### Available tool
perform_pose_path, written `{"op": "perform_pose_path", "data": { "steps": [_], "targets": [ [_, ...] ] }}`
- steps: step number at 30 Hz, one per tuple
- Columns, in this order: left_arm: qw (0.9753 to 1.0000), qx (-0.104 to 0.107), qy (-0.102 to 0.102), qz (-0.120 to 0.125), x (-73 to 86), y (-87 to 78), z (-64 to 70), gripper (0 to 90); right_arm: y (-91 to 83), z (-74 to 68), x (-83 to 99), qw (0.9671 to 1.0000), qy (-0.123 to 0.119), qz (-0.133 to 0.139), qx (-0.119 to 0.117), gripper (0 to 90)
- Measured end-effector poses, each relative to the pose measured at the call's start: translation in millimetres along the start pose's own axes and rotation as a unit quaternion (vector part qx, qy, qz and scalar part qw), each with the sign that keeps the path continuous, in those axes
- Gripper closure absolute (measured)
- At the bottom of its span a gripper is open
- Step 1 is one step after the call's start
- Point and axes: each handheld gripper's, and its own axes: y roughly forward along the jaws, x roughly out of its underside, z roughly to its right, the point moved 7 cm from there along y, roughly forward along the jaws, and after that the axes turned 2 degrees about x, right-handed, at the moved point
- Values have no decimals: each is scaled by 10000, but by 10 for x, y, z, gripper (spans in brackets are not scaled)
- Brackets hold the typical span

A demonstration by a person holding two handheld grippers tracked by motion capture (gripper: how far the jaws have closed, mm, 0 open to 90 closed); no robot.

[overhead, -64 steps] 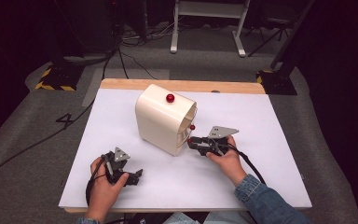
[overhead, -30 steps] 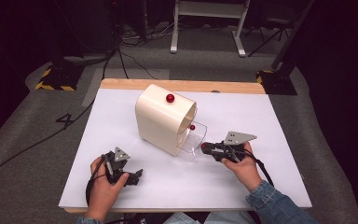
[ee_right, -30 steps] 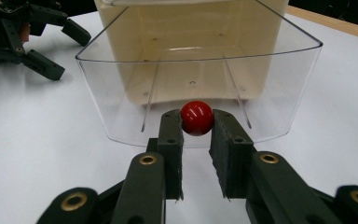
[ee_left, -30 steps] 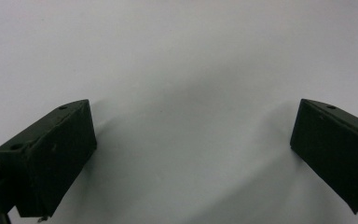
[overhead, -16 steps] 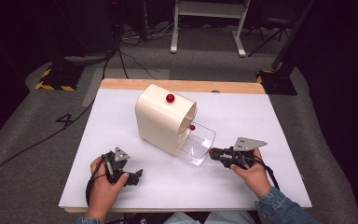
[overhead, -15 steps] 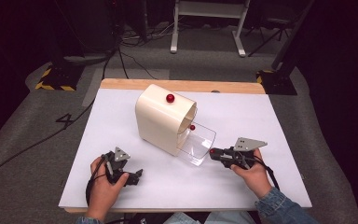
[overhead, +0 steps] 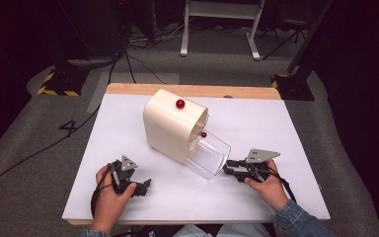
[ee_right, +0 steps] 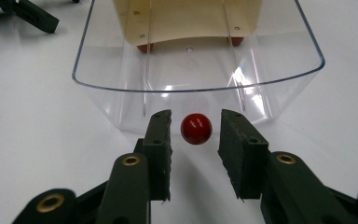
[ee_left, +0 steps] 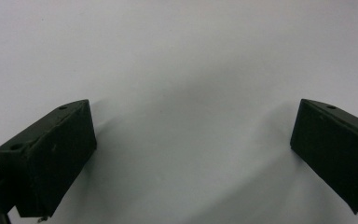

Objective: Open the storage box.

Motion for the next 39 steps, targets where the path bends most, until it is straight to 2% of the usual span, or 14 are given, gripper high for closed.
{"op": "perform_pose_path", "data": {
  "steps": [3, 13, 19, 21, 23, 26, 28, 32, 34, 39],
  "targets": [
    [10000, -1, 0, 1, 0, 0, 0, 0, -39, 5, -4, 10000, -21, 3, 37, 604],
    [10000, 3, 10, -38, -5, 0, -4, 0, -206, 38, -123, 9996, 80, 244, 93, 585],
    [10000, -4, -1, -35, -9, 3, -3, 0, -264, 16, -305, 9992, -32, 377, 90, 580],
    [10000, -5, 12, -44, -8, 1, -5, 0, -283, 8, -447, 9988, -109, 472, 97, 578],
    [10000, 3, -6, -29, -6, 2, -1, 0, -283, 4, -494, 9986, -123, 504, 90, 578],
    [10000, -5, -6, -2, -2, 1, 0, 0, -259, -21, -642, 9984, -155, 548, 51, 577],
    [10000, -3, -5, -10, -2, 1, 0, 0, -213, -55, -767, 9979, -286, 583, 38, 576],
    [10000, -5, 1, 14, 1, 2, 1, 0, -142, -76, -880, 9973, -376, 622, 24, 574],
    [10000, -6, 1, 16, 1, 2, 1, 0, -70, -76, -978, 9968, -366, 703, -33, 578],
    [10000, -16, 8, 50, 3, 1, 1, 0, 14, -57, -1074, 9960, -281, 838, -94, 583]
  ]
}}
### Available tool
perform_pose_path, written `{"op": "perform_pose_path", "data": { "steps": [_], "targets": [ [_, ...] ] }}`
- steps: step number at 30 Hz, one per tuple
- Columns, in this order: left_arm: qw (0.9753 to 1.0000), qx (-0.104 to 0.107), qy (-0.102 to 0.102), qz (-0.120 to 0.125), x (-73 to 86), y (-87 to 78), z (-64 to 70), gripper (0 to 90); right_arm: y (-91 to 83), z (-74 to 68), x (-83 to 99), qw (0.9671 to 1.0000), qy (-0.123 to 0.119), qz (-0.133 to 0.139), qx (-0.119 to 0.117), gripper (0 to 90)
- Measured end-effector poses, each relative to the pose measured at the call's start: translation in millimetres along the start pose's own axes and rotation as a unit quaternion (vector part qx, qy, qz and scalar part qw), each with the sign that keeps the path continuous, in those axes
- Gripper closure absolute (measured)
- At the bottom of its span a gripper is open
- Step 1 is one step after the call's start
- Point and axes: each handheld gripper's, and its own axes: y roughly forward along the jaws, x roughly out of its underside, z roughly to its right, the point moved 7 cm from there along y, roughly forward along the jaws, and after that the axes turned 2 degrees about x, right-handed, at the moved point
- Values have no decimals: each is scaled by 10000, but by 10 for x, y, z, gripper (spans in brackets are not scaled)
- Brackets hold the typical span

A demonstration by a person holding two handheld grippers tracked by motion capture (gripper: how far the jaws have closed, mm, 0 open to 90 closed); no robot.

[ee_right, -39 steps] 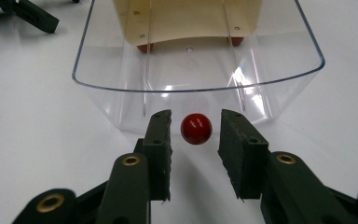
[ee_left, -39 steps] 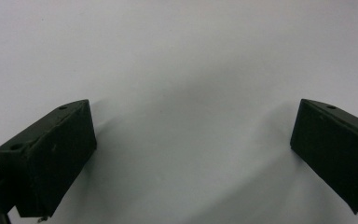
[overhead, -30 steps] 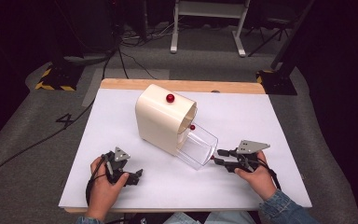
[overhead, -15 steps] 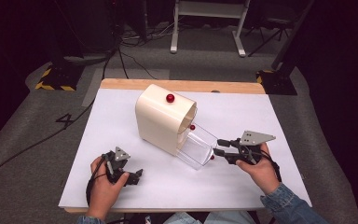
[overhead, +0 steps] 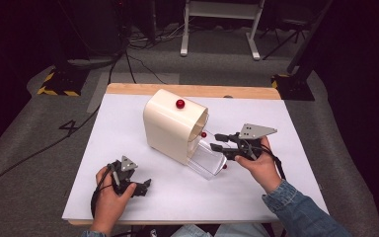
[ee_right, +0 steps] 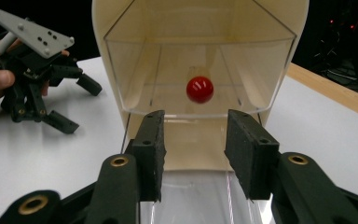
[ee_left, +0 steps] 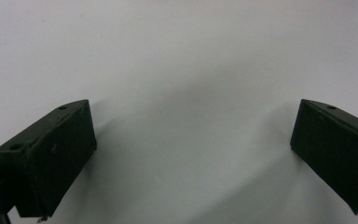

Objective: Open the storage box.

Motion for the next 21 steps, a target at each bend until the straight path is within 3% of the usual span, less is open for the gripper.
{"op": "perform_pose_path", "data": {
  "steps": [5, 10, 21],
  "targets": [
    [10000, -4, 17, -12, 2, -1, -1, 0, 127, 39, -32, 9999, -24, 113, -8, 606],
    [10000, -4, -1, 0, 0, 1, 1, 0, 277, 62, -24, 9993, 122, 362, 12, 638],
    [10000, -5, 1, 1, 0, 1, 1, 0, 310, 35, -63, 9985, 10, 546, 6, 742]
  ]
}}
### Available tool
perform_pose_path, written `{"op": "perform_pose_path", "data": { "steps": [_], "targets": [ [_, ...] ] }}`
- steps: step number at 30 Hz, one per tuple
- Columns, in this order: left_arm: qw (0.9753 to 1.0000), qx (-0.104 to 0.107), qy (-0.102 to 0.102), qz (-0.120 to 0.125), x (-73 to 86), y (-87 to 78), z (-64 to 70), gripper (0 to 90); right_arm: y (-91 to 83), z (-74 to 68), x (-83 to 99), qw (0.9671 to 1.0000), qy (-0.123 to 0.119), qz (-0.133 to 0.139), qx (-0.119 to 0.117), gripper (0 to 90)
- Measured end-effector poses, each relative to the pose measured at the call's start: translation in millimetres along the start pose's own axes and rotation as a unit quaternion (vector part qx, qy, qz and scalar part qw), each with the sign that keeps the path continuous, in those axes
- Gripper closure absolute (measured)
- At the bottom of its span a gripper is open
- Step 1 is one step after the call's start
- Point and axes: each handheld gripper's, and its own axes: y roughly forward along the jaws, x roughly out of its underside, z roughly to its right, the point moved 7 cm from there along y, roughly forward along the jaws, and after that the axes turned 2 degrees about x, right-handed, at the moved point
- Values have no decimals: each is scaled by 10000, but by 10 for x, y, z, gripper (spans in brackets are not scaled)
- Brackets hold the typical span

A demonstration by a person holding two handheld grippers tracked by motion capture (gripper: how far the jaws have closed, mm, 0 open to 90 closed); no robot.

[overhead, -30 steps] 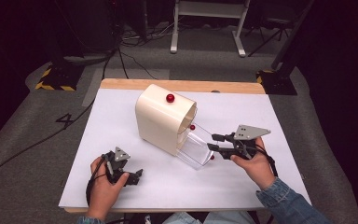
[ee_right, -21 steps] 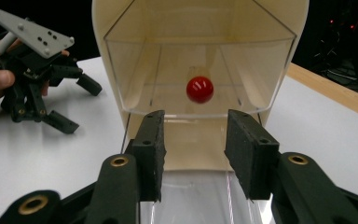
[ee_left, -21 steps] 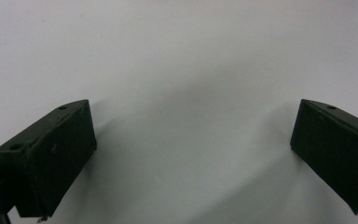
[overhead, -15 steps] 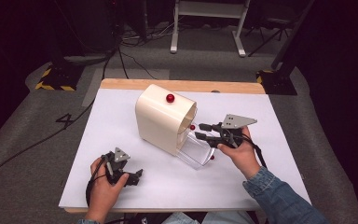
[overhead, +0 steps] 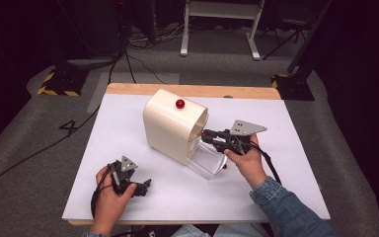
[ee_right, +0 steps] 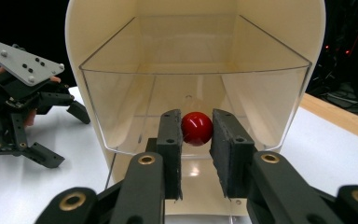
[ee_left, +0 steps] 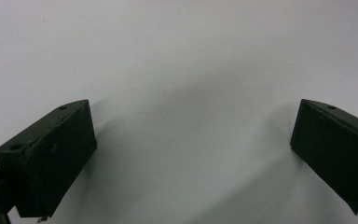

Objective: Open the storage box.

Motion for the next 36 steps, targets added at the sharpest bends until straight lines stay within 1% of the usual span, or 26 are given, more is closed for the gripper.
{"op": "perform_pose_path", "data": {
  "steps": [1, 3, 14, 16, 17, 18, 20, 22, 24, 25, 26, 27, 36],
  "targets": [
    [10000, 1, -2, -2, 0, 0, 0, 0, -1, -5, -2, 10000, -38, 3, 33, 745],
    [10000, 1, -1, -3, 0, 0, 0, 0, 0, -6, -2, 10000, -37, 15, 39, 745],
    [10000, 4, -4, 0, 0, 0, 0, 0, -30, -11, 1, 10000, -65, 30, 19, 745],
    [10000, 4, -5, -3, 0, 0, 0, 0, -94, -19, -1, 10000, -74, 27, 6, 746],
    [10000, 5, -6, -3, 0, 0, 0, 0, -94, -19, -1, 10000, -74, 27, 6, 746],
    [10000, 6, -7, -4, -1, 0, 0, 0, -151, -23, -1, 10000, -81, 24, 9, 746],
    [10000, 7, -7, -6, -1, 0, 0, 0, -180, -24, 0, 10000, -84, 27, 8, 745],
    [10000, 5, -7, -6, -1, 0, 0, 0, -260, -28, 7, 10000, -79, 13, 16, 746],
    [10000, 6, -7, -6, -1, 0, 0, 0, -289, -29, 9, 10000, -79, 7, 14, 745],
    [10000, 6, -9, -7, -1, 0, 0, 0, -351, -34, 6, 10000, -99, 2, 15, 746],
    [10000, 7, -7, -7, -1, 1, 0, 0, -379, -35, 1, 9999, -105, 22, 21, 746],
    [10000, 7, -8, -6, -1, 1, 0, 0, -379, -35, 1, 9999, -105, 22, 21, 746],
    [10000, 7, -9, -6, -1, 0, 0, 0, -572, -49, 43, 10000, -78, 1, 20, 745]
  ]
}}
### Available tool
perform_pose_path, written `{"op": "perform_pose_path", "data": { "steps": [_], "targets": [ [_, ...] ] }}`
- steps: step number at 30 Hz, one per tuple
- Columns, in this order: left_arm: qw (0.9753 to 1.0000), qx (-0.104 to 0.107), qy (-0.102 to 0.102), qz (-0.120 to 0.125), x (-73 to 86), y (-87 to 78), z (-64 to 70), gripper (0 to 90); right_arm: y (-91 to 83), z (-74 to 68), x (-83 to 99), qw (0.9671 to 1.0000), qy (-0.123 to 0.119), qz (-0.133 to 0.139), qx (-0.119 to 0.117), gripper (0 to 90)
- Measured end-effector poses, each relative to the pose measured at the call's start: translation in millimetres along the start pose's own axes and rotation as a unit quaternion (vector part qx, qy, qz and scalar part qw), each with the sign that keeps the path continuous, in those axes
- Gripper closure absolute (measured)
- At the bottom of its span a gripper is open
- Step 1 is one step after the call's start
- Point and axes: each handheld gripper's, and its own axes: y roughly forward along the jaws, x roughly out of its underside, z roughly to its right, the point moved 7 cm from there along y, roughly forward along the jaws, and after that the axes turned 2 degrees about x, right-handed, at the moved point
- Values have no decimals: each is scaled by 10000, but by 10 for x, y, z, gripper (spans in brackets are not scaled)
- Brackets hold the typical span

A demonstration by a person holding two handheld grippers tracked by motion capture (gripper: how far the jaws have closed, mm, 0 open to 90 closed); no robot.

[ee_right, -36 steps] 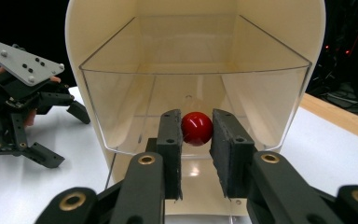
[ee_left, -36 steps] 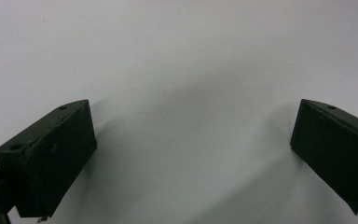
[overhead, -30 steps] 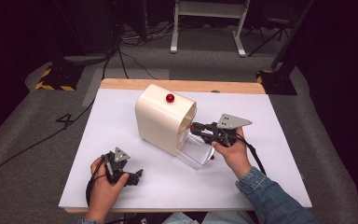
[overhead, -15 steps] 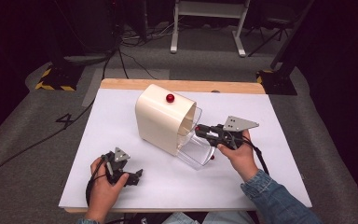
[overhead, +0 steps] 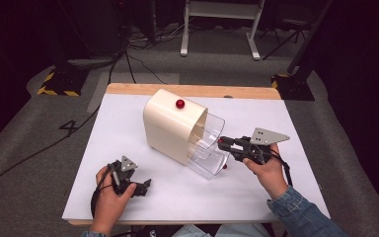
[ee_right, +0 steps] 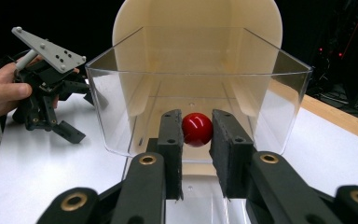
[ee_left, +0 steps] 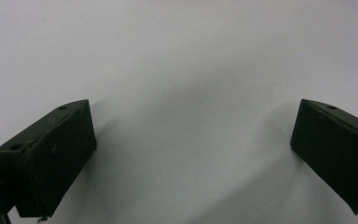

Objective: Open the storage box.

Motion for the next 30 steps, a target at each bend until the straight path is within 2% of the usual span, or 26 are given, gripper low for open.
{"op": "perform_pose_path", "data": {
  "steps": [6, 21, 22, 23, 24, 26, 30],
  "targets": [
    [10000, 0, 1, -1, 0, 0, 0, 0, -124, -6, 49, 10000, 16, -5, 14, 745],
    [10000, 2, -1, -2, 0, 0, 0, 0, -188, 22, 206, 9998, 111, -158, 30, 741],
    [10000, 1, -1, -2, 0, 0, 0, 0, -179, 28, 233, 9996, 133, -232, 30, 695],
    [10000, 1, -1, -2, 0, 0, 0, 0, -179, 28, 233, 9996, 133, -232, 30, 695],
    [10000, 1, -1, -1, 0, 0, 0, 0, -169, 29, 252, 9994, 205, -283, 26, 642],
    [10000, 1, -1, -1, 0, 0, 0, 0, -133, 35, 306, 9988, 277, -415, 23, 615],
    [10000, 2, -1, -1, 0, 0, 0, 0, -109, 39, 333, 9985, 267, -469, 69, 555]
  ]
}}
